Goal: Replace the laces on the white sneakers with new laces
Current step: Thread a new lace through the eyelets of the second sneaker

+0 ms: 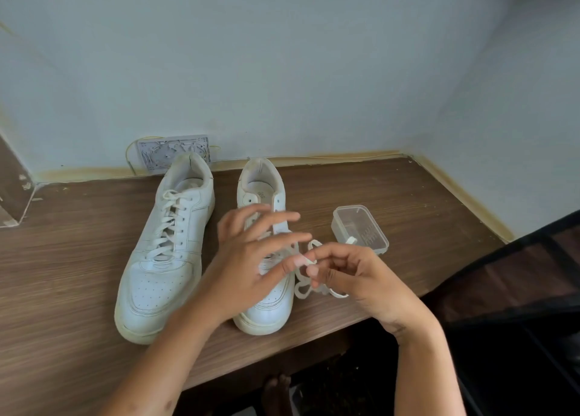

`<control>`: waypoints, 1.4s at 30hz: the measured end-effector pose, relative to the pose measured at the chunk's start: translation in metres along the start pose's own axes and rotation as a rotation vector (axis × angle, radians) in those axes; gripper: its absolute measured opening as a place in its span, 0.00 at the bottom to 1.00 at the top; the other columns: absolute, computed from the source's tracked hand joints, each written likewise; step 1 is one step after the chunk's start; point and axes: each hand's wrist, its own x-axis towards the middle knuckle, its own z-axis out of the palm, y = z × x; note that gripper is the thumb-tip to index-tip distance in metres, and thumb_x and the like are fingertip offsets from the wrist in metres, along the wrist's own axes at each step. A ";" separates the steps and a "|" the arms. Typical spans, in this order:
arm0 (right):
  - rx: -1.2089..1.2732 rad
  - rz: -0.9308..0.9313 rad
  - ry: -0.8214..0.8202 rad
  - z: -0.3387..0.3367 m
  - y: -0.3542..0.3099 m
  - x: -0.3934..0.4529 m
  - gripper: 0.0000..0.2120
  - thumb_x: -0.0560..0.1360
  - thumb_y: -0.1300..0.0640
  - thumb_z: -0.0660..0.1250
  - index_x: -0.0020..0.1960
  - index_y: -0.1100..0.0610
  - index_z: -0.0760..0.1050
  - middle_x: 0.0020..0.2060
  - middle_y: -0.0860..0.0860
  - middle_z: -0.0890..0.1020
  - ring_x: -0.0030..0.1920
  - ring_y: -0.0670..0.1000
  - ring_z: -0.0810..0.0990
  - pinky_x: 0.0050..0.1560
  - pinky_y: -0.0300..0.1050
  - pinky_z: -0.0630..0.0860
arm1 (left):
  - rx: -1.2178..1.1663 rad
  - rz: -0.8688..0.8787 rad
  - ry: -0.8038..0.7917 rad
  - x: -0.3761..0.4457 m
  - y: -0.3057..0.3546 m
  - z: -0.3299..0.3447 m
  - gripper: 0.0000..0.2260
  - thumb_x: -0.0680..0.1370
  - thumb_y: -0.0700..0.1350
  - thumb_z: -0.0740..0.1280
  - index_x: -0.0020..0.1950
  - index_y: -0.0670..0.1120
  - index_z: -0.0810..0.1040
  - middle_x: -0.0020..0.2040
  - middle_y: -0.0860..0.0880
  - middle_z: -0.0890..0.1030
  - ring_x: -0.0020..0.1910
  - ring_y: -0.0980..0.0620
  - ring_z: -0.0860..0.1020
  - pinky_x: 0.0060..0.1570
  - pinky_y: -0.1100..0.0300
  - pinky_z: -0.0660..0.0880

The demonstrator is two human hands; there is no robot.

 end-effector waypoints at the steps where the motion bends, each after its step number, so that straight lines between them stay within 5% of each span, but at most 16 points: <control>1: 0.024 -0.010 0.002 0.000 -0.001 -0.001 0.08 0.75 0.59 0.70 0.53 0.59 0.82 0.35 0.52 0.82 0.35 0.41 0.77 0.39 0.30 0.71 | -0.028 0.008 -0.022 -0.002 0.002 0.005 0.14 0.80 0.61 0.60 0.56 0.59 0.82 0.63 0.64 0.75 0.70 0.55 0.64 0.69 0.49 0.55; 5: 0.023 0.006 -0.002 -0.005 0.000 -0.004 0.08 0.73 0.55 0.71 0.48 0.58 0.84 0.34 0.53 0.80 0.37 0.47 0.76 0.40 0.33 0.70 | -0.065 -0.047 -0.005 -0.004 -0.003 0.006 0.13 0.79 0.63 0.59 0.44 0.60 0.79 0.56 0.66 0.77 0.67 0.59 0.65 0.69 0.45 0.51; 10: 0.041 -0.015 0.171 -0.025 0.003 -0.015 0.06 0.72 0.55 0.71 0.43 0.56 0.85 0.35 0.53 0.81 0.43 0.52 0.80 0.50 0.39 0.75 | -0.071 -0.199 0.130 -0.004 -0.025 -0.021 0.13 0.77 0.61 0.62 0.38 0.58 0.80 0.59 0.65 0.75 0.66 0.62 0.62 0.68 0.53 0.50; 16: 0.171 -0.106 0.231 -0.020 0.000 -0.012 0.07 0.73 0.58 0.69 0.46 0.62 0.82 0.36 0.55 0.82 0.38 0.47 0.80 0.42 0.34 0.75 | -0.048 -0.178 0.236 0.000 -0.010 -0.018 0.11 0.77 0.58 0.64 0.47 0.55 0.83 0.58 0.62 0.77 0.63 0.61 0.66 0.64 0.50 0.58; 24: 0.345 -0.199 0.094 0.002 -0.009 0.003 0.12 0.73 0.66 0.69 0.56 0.65 0.77 0.46 0.63 0.85 0.44 0.53 0.85 0.47 0.44 0.79 | -0.119 -0.087 0.031 -0.007 0.021 0.013 0.19 0.76 0.70 0.59 0.53 0.60 0.82 0.67 0.64 0.70 0.68 0.53 0.63 0.68 0.44 0.56; 29: 0.383 -0.202 0.119 0.007 -0.011 0.006 0.12 0.72 0.66 0.70 0.55 0.63 0.75 0.46 0.64 0.85 0.43 0.54 0.85 0.48 0.47 0.80 | -0.039 -0.169 0.248 -0.004 0.027 0.009 0.18 0.71 0.67 0.67 0.48 0.55 0.81 0.62 0.60 0.75 0.63 0.52 0.68 0.62 0.39 0.62; 34: 0.388 -0.220 0.116 0.011 -0.013 0.008 0.11 0.73 0.68 0.69 0.55 0.63 0.75 0.46 0.64 0.85 0.43 0.56 0.85 0.49 0.48 0.79 | -0.006 -0.113 0.160 -0.006 0.022 0.009 0.12 0.76 0.60 0.65 0.45 0.57 0.85 0.66 0.60 0.75 0.65 0.48 0.66 0.61 0.35 0.62; 39: 0.457 -0.264 0.497 0.005 -0.012 0.009 0.13 0.74 0.66 0.70 0.57 0.63 0.74 0.43 0.60 0.85 0.46 0.55 0.85 0.52 0.46 0.79 | -0.302 -0.239 -0.011 -0.004 0.015 -0.003 0.14 0.77 0.64 0.59 0.43 0.61 0.82 0.71 0.64 0.68 0.73 0.56 0.57 0.72 0.43 0.51; 42: 0.573 -0.245 0.802 -0.003 -0.006 0.008 0.11 0.74 0.66 0.70 0.55 0.58 0.72 0.44 0.57 0.86 0.47 0.52 0.85 0.52 0.44 0.76 | -0.426 -0.305 -0.023 -0.002 0.007 -0.019 0.16 0.76 0.65 0.59 0.43 0.58 0.80 0.71 0.65 0.67 0.74 0.55 0.58 0.73 0.39 0.54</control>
